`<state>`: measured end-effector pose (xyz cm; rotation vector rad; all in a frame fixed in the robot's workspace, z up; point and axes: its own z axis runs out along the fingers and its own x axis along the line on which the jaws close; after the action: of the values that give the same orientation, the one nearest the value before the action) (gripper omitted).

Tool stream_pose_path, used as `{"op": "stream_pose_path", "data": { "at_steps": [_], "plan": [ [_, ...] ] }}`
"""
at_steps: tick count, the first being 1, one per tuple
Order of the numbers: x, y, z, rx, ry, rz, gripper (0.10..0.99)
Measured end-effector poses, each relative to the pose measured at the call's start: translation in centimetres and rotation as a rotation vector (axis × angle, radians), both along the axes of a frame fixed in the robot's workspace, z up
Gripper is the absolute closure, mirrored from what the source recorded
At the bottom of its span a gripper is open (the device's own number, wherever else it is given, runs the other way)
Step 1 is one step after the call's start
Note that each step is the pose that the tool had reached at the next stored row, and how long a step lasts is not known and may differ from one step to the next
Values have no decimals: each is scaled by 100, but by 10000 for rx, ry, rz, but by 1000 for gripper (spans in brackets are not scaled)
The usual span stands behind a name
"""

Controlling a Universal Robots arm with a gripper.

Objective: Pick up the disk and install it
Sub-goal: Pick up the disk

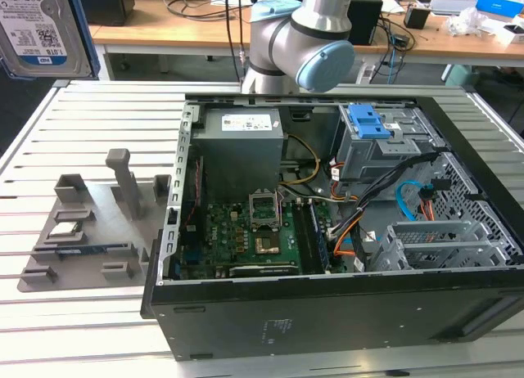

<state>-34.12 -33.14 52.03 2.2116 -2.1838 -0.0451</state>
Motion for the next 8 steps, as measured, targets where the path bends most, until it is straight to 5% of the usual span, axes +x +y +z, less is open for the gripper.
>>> {"op": "stream_pose_path", "data": {
  "at_steps": [8],
  "plan": [
    [8, 12, 189, 0, 2, 0, 722]
  ]
}}
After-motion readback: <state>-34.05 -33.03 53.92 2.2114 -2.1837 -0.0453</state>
